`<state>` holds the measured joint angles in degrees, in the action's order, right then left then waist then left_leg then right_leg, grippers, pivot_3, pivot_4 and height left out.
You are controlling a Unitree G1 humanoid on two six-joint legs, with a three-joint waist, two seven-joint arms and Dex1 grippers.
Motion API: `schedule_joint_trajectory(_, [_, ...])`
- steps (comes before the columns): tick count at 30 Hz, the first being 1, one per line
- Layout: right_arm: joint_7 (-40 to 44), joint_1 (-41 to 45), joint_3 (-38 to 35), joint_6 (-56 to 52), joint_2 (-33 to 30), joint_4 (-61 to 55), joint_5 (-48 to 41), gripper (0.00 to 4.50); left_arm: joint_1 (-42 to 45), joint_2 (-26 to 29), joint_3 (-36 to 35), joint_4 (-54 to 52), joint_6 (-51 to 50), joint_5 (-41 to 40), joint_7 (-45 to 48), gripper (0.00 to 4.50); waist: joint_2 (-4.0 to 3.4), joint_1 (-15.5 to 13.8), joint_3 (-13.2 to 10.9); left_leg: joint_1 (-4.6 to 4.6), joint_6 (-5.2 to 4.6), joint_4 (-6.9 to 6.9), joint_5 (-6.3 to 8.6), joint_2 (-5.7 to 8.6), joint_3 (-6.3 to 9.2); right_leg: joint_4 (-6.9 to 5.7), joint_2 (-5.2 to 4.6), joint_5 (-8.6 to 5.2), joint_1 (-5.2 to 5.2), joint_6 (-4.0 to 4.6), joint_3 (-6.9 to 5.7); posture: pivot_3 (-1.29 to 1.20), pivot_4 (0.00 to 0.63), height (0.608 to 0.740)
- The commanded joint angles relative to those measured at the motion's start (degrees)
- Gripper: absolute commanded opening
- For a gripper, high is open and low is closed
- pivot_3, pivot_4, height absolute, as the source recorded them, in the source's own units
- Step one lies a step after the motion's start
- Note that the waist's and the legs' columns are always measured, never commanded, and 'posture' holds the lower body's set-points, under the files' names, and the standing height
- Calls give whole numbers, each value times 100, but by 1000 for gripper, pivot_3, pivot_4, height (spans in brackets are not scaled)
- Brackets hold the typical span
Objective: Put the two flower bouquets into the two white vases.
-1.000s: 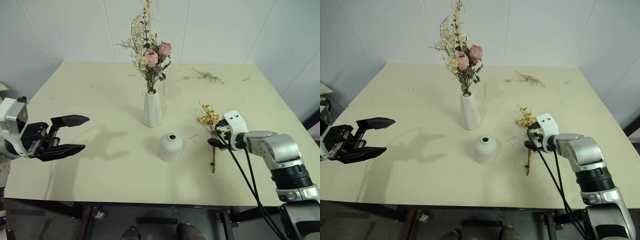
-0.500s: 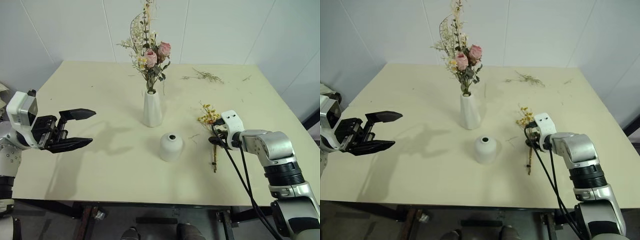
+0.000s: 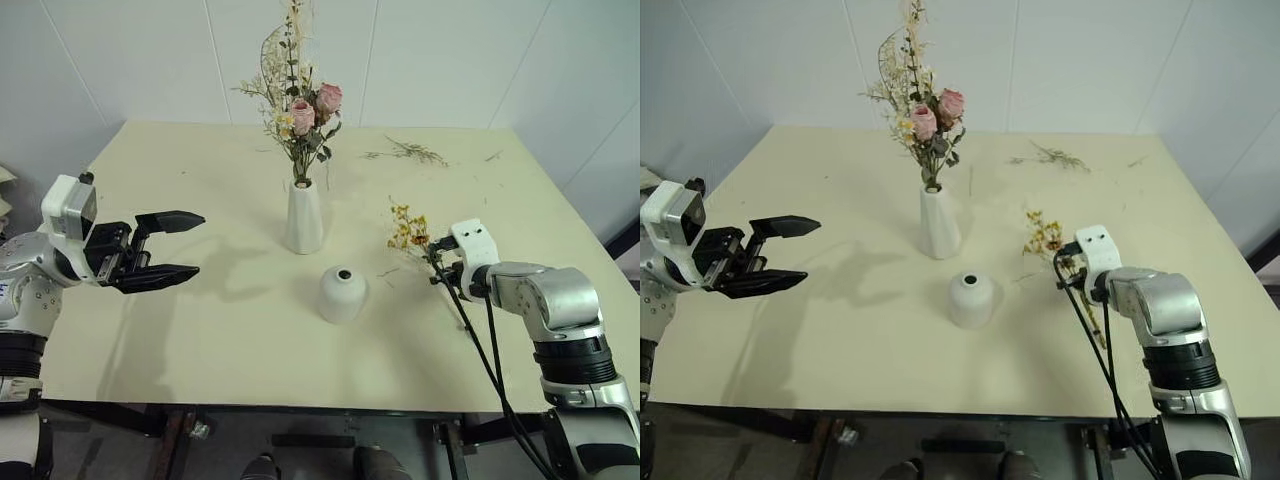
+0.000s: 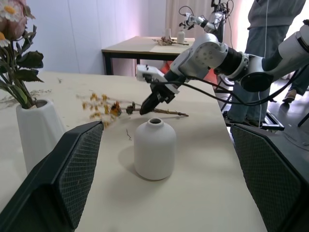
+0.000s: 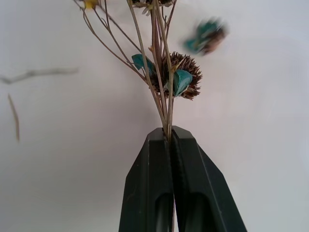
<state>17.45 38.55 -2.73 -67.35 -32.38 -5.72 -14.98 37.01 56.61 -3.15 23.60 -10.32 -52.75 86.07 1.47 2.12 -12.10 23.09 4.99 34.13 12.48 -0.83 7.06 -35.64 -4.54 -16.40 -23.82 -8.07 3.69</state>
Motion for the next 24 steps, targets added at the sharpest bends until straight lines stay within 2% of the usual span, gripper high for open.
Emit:
schedule_joint_trajectory(1, [-209,-51,-453,1344,343,-714,59,66,274,-8,130,102,106,-106,643,4500,-1,26,-1,0,0,-2,0,0,0,-1,0,0,-2,0,0,0,150,740])
schedule_joint_trajectory(5, [-378,-100,-649,2023,651,-866,93,66,390,-3,268,193,150,-134,643,4500,-1,68,-1,0,0,-3,0,-1,1,-2,1,0,-1,-1,0,0,150,740])
schedule_joint_trajectory(9, [-488,-89,-956,3106,1245,-1151,-168,66,575,-21,423,302,164,-127,643,4500,-1,86,-1,1,0,-5,0,-1,3,-5,1,-1,-2,0,0,0,150,740])
schedule_joint_trajectory(14, [-498,-65,-1018,3702,1709,-1330,-406,66,669,-1,539,385,193,-168,643,4500,-2,109,-1,-1,0,-5,0,-1,3,-14,1,-1,-3,0,0,0,150,740])
schedule_joint_trajectory(18, [-457,-39,-918,4029,1993,-1447,-585,66,714,14,611,416,202,-193,643,4500,-4,111,-2,-2,0,-5,-1,-2,4,-21,2,-3,-6,3,0,0,150,740])
schedule_joint_trajectory(24, [-30,-201,-247,4463,2387,-1705,-770,66,807,26,688,440,182,-182,643,4500,-5,118,-3,-2,0,-5,-1,-3,4,-24,2,-4,-8,4,0,0,150,740])
